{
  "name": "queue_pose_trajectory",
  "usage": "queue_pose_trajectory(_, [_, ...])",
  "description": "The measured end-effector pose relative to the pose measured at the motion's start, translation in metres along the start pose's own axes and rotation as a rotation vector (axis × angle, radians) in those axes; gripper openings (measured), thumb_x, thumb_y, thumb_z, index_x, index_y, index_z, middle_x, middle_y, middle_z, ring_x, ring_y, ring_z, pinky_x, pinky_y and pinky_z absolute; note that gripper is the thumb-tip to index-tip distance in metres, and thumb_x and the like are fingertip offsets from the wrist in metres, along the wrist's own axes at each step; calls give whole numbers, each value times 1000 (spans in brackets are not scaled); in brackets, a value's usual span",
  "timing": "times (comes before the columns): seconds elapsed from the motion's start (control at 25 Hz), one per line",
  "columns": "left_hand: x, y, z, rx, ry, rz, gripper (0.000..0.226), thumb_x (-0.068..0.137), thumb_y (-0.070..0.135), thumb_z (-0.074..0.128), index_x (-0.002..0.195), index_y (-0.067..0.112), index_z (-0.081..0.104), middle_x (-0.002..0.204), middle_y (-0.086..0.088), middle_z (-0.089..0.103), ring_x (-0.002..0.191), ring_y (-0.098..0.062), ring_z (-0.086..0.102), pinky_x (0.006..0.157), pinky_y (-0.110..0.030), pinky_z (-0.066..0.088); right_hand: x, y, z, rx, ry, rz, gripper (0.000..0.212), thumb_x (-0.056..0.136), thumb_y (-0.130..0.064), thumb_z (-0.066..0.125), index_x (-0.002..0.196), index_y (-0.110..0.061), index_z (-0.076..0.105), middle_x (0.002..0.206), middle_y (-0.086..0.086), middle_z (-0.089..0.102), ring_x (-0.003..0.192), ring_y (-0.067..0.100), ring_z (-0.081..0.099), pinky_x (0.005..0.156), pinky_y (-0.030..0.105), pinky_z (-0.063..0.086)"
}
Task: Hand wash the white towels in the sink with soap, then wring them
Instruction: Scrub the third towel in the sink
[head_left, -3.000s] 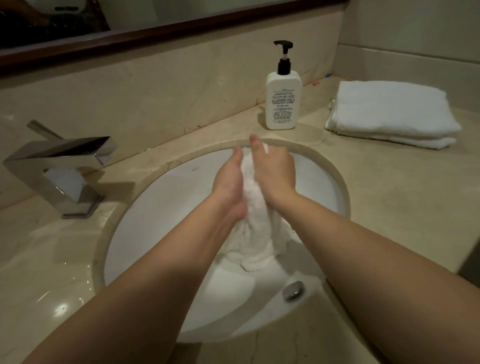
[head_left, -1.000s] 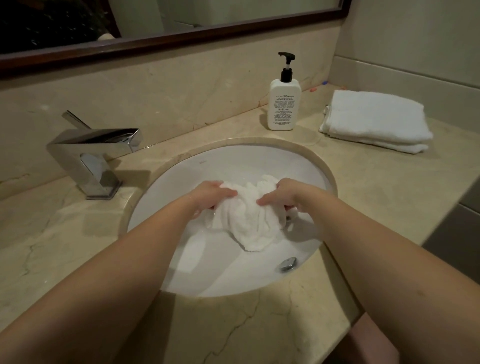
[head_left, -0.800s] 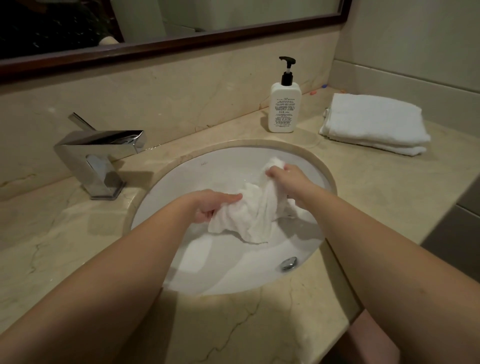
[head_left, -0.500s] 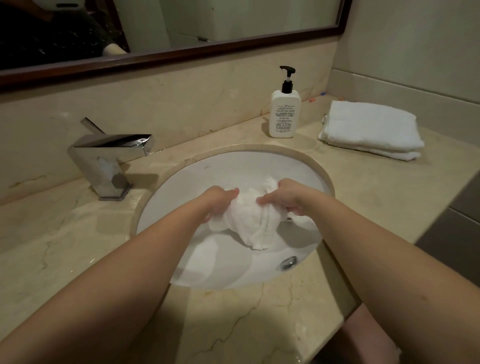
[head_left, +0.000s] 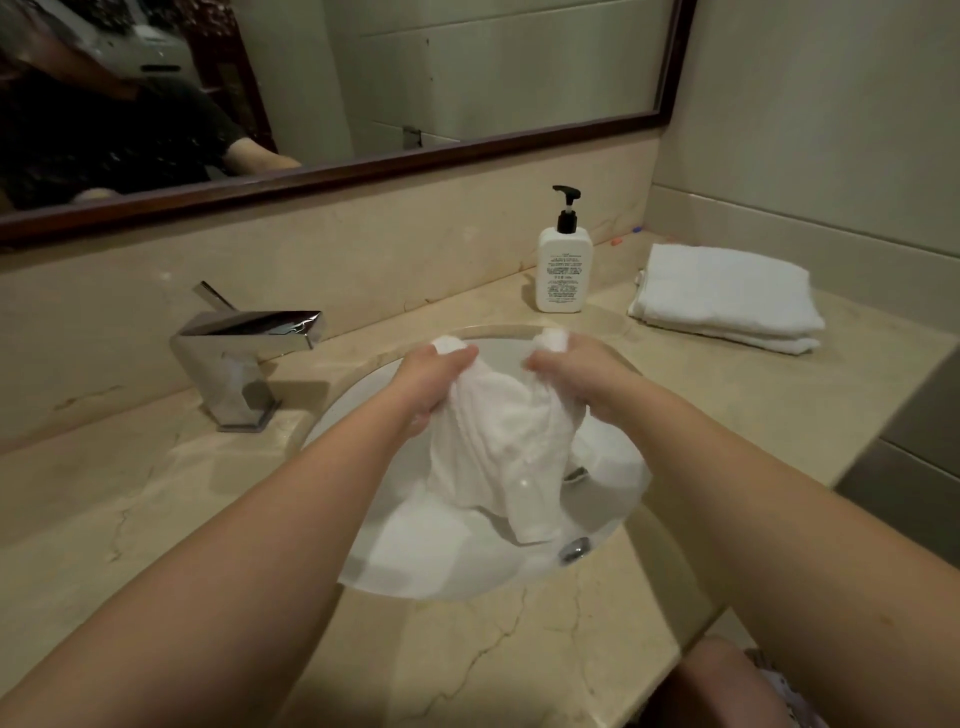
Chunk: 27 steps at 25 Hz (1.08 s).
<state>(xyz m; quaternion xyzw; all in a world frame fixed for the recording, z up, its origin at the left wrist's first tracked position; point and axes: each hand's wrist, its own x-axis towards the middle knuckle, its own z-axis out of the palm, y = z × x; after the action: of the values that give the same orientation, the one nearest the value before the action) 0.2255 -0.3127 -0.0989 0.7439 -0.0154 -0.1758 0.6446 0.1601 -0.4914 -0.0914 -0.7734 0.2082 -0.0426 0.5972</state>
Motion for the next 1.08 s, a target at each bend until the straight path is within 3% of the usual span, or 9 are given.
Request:
queue_pose_trajectory(0.2, [-12, -45, 0, 376, 10, -43, 24, 97, 28, 68, 83, 17, 52, 90, -5, 64, 70, -13, 59, 57, -26, 45, -7, 43, 7, -454, -33, 222, 36, 82, -23, 79, 92, -4, 51, 88, 11, 53, 72, 24, 53, 56, 30, 41])
queue_pose_trajectory(0.32, [-8, -60, -2, 487, 21, -10, 28, 90, 37, 75, 84, 19, 55, 103, -9, 69, 80, -18, 64, 71, -32, 53, -7, 52, 3, -560, 42, 200, 32, 91, -28, 70, 82, -8, 47, 87, 7, 52, 73, 21, 53, 59, 32, 41])
queue_pose_trajectory(0.44, [-9, -66, -6, 612, -134, -143, 51, 77, 45, 86, 104, 10, 59, 109, -6, 68, 100, -25, 68, 92, -38, 56, -9, 57, 4, -439, 8, 211, 34, 94, -37, 65, 92, -5, 52, 90, 7, 57, 84, 26, 58, 73, 34, 45])
queue_pose_trajectory(0.52, [-11, -65, -8, 694, -230, -197, 62, 75, 48, 86, 114, 9, 56, 114, -4, 67, 105, -26, 67, 96, -37, 55, -11, 56, 1, -247, -78, 199, 47, 82, -44, 76, 99, -4, 60, 94, 14, 68, 87, 31, 68, 78, 41, 56])
queue_pose_trajectory(0.6, [-10, -61, -9, 650, -215, -140, 62, 77, 50, 84, 114, 6, 62, 113, -7, 71, 100, -25, 70, 94, -40, 57, -13, 51, -6, -156, -191, 160, 46, 75, -29, 84, 111, -6, 66, 102, 18, 74, 93, 35, 72, 84, 46, 61])
queue_pose_trajectory(0.68, [-12, -54, -10, 426, -143, -71, 46, 82, 46, 81, 104, 8, 67, 107, -11, 74, 88, -22, 72, 80, -36, 61, -13, 45, -12, -182, -215, 123, 31, 80, -11, 77, 109, -6, 67, 98, 17, 73, 85, 32, 73, 71, 38, 62])
queue_pose_trajectory(0.76, [-17, -41, -14, 249, -141, -49, 42, 84, 42, 81, 103, 9, 65, 102, -10, 75, 84, -20, 73, 70, -30, 59, -18, 33, -11, -252, -139, 116, 13, 84, -12, 68, 95, -8, 65, 84, 11, 66, 69, 26, 63, 54, 26, 47])
queue_pose_trajectory(0.92, [-15, -27, -30, 194, -297, -27, 62, 69, 29, 91, 116, -1, 63, 109, -17, 75, 103, -32, 73, 98, -48, 56, -17, 21, -11, -144, -48, 100, 11, 94, -21, 48, 90, -14, 55, 76, 7, 46, 67, 20, 42, 59, 30, 30])
queue_pose_trajectory(1.08, [-17, -22, -26, 509, 35, 318, 37, 90, 40, 72, 94, 4, 64, 87, -4, 69, 81, -24, 68, 72, -39, 54, -16, 24, -12, 262, -24, -46, 20, 98, -12, 56, 116, -16, 64, 104, 8, 69, 90, 22, 66, 75, 33, 52])
